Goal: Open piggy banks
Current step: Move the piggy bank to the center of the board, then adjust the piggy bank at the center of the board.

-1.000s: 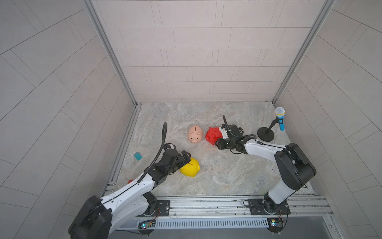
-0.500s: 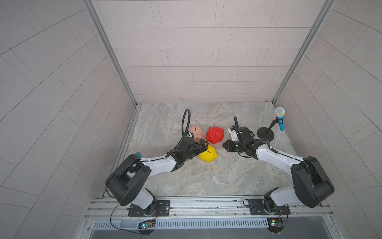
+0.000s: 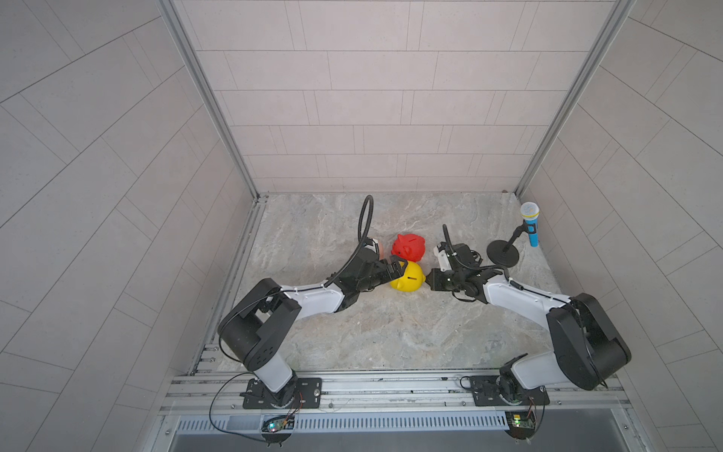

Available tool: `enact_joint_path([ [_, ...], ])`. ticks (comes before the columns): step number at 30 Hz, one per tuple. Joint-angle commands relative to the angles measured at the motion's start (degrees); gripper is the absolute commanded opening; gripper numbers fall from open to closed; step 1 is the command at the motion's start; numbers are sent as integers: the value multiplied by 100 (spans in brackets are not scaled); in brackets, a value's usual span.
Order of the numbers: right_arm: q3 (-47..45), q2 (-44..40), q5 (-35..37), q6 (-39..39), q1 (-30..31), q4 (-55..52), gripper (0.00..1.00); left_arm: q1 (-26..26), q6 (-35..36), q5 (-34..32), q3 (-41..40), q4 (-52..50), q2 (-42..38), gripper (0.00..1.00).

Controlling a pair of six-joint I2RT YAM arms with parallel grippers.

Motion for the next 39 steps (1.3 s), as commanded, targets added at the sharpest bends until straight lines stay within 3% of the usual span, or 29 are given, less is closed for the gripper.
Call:
enact_joint_path([
  [1,212,85,-42,-149,-26,30,16,16,124,59,202,-22,-42,100],
  [10,453,-92,348,-433,-18,65,18,197,208,59,327,-966,-102,100],
  [23,1104,970,-127,-420,499,633,27,509,237,136,357,-1221,-328,100],
  [34,677,729,-629,-226,608,464,20,1152,332,298,34,-1371,-980,100],
  [39,179,315,-906,74,764,438,19,1234,672,245,-33,-1999,-1331,100],
])
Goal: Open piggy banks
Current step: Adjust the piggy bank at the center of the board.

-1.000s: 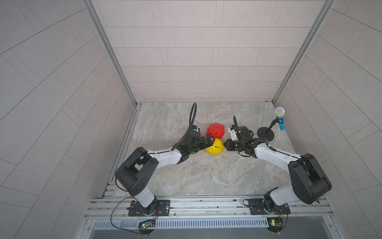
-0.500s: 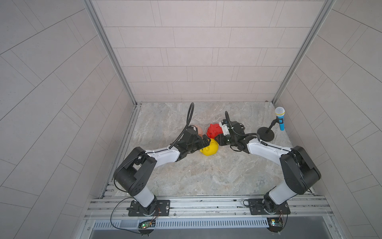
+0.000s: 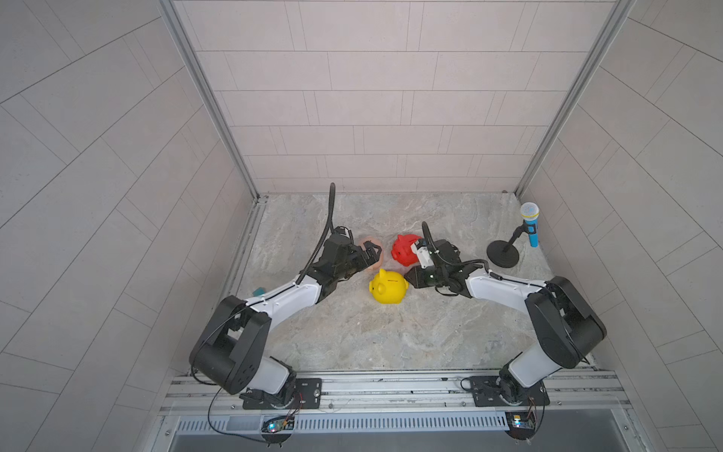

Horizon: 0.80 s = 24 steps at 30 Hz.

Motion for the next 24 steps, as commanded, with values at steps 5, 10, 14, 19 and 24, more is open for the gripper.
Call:
enact_joint_path([
  [5,-642,-693,-819,561,282,216,19,4,587,-85,-197,-1242,-726,100],
  [10,-261,-821,77,-121,185,-510,18,-96,194,24,-477,-1739,-1320,100],
  [14,254,-599,991,-736,187,-857,16,-550,-551,-367,-946,-1373,-1790,100],
  [19,616,49,996,-824,194,-626,13,-1041,-1183,-1056,-1358,-355,-1891,100],
  [24,427,289,696,-521,345,-145,12,-1165,-1448,-1105,-1399,682,-1326,100],
])
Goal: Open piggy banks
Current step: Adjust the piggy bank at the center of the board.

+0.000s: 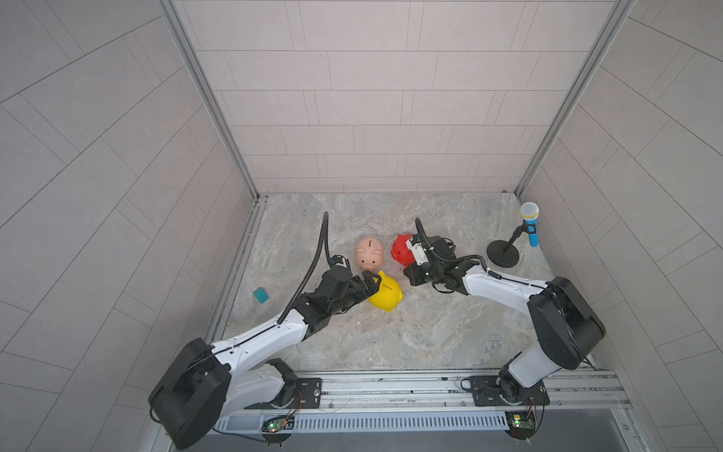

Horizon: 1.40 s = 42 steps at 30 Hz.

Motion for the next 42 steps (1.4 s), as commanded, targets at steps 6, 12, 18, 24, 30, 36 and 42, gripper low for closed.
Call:
enact_joint_path([
  [6,-615,-285,-223,426,210,283,12,-66,-517,135,159,1811,1116,100],
  [12,-1229,-851,-370,805,277,224,12,-62,-430,435,693,2497,2035,100],
  [18,-1486,-1183,-309,871,310,43,12,-1,-272,905,1395,2970,3033,100],
  [24,-1442,-1600,435,428,267,-632,18,373,47,1553,1499,2715,3254,100],
  [30,-1407,-1808,770,200,166,-912,21,464,619,1435,1230,1984,2626,100],
  [36,-1458,-1884,665,288,166,-834,21,290,365,937,691,2123,2117,100],
  [42,-1691,-1864,467,533,178,-540,17,-210,182,266,471,2563,2111,98],
])
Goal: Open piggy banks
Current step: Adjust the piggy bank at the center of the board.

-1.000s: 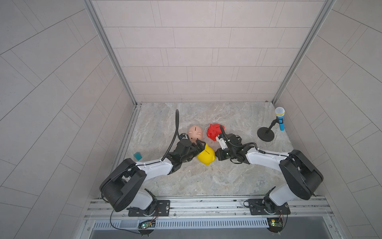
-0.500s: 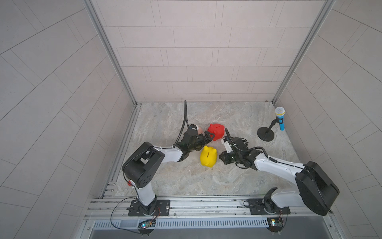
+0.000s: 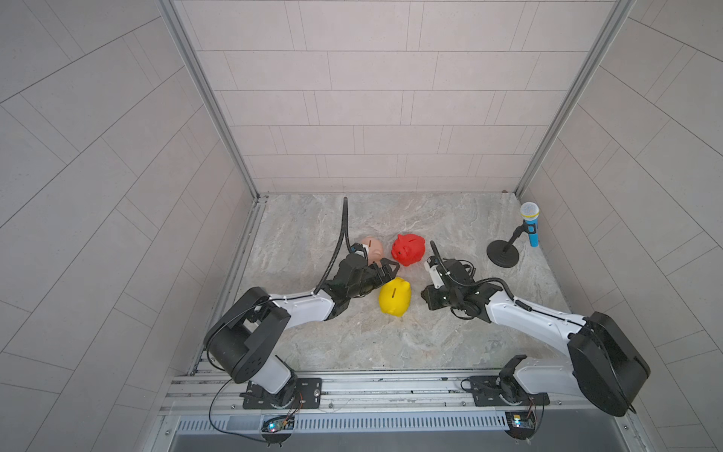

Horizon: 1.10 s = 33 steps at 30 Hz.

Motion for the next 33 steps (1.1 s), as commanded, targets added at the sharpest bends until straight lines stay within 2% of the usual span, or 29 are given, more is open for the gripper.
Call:
enact_joint_path([
  [1,-172,-86,-105,175,27,120,16,-205,-103,-503,-104,453,15,97],
  [4,-215,-87,-129,276,74,233,14,-304,-191,-672,-220,718,123,91],
  [8,-257,-93,-157,390,141,350,11,-347,-357,-637,-370,1187,325,77],
  [12,-237,-107,-160,429,205,382,10,-347,-511,-534,-520,1465,530,71],
  [15,-198,-145,-156,438,225,355,9,-347,-595,-458,-660,1709,632,57],
  [16,-194,-155,-155,447,236,351,9,-334,-607,-453,-729,1805,649,55],
  [24,-31,-192,-368,507,427,499,7,181,-670,-273,-1208,2335,653,52],
  [33,294,133,-570,622,614,759,7,700,-680,-22,-1667,2635,541,60],
])
